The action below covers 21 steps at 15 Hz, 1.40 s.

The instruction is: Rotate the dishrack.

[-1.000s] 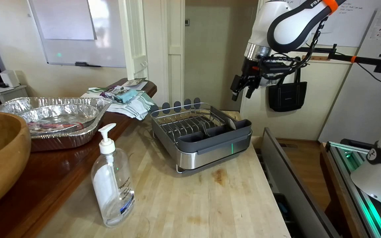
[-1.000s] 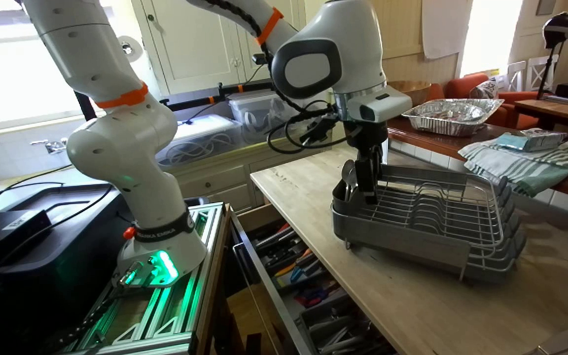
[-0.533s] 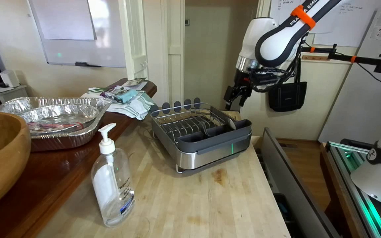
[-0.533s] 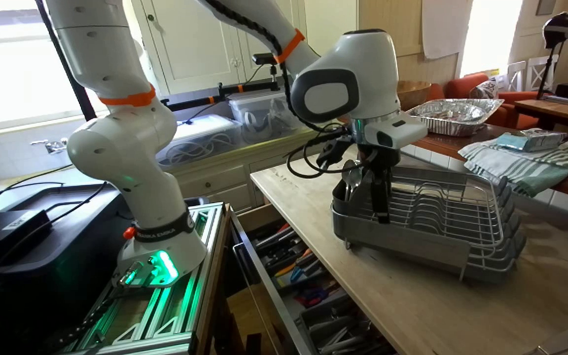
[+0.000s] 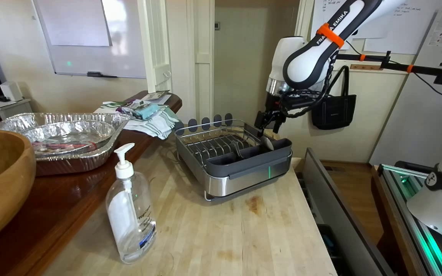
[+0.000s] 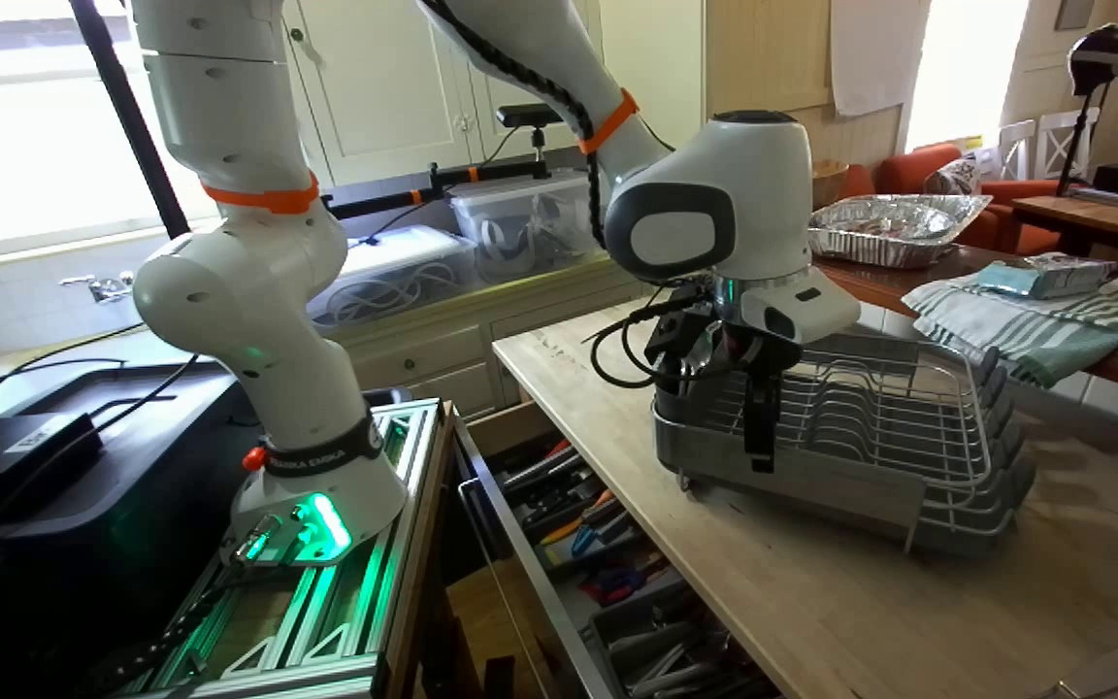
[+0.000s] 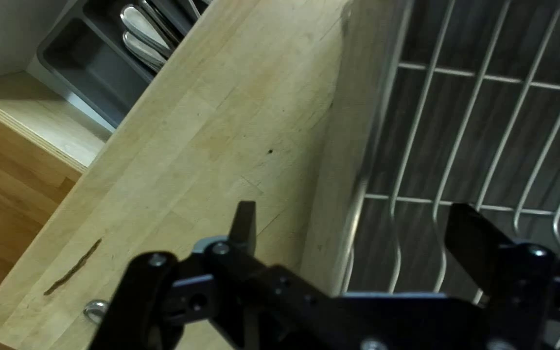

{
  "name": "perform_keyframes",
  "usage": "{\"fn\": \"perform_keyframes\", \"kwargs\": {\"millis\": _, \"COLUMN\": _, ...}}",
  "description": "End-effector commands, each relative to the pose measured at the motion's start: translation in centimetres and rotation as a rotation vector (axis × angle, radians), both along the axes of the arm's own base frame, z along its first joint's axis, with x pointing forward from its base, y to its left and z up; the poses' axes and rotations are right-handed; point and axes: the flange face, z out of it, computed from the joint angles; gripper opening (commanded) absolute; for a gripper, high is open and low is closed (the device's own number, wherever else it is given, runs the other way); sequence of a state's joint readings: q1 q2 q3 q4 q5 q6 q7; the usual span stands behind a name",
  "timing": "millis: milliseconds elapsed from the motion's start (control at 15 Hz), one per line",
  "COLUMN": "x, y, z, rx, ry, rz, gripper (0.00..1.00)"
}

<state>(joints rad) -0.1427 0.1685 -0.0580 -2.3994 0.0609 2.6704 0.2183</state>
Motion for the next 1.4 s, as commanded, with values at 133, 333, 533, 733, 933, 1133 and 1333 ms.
{"fn": "perform_keyframes", "kwargs": {"millis": 133, "x": 1.3, "y": -0.4, "z": -1.6, "rx": -0.006, "ry": 0.013, "rz": 0.009, "gripper": 0.66}}
{"fn": "perform_keyframes", "kwargs": {"millis": 333, "x": 1.6, "y": -0.5, "z": -1.9, "rx": -0.022, "ry": 0.021, "rz": 0.035, "gripper": 0.42}}
{"fn": "perform_keyframes", "kwargs": {"millis": 533, "x": 1.8, "y": -0.6, "z": -1.9, "rx": -0.047, "ry": 0.021, "rz": 0.079, "gripper": 0.19}}
{"fn": "perform_keyframes", "kwargs": {"millis": 733, "x": 1.9, "y": -0.8, "z": -1.8, "rx": -0.116, "ry": 0.026, "rz": 0.156, "gripper": 0.01}}
{"fn": "perform_keyframes", "kwargs": {"millis": 933, "x": 2.2, "y": -0.7, "z": -1.8, "rx": -0.177, "ry": 0.043, "rz": 0.230, "gripper": 0.03}}
{"fn": "perform_keyframes", "kwargs": {"millis": 1133, "x": 2.5, "y": -0.9, "z": -1.6, "rx": -0.229, "ry": 0.053, "rz": 0.308, "gripper": 0.03}}
{"fn": "perform_keyframes", "kwargs": {"millis": 1333, "x": 2.5, "y": -1.1, "z": -1.5, "rx": -0.246, "ry": 0.060, "rz": 0.402, "gripper": 0.03}}
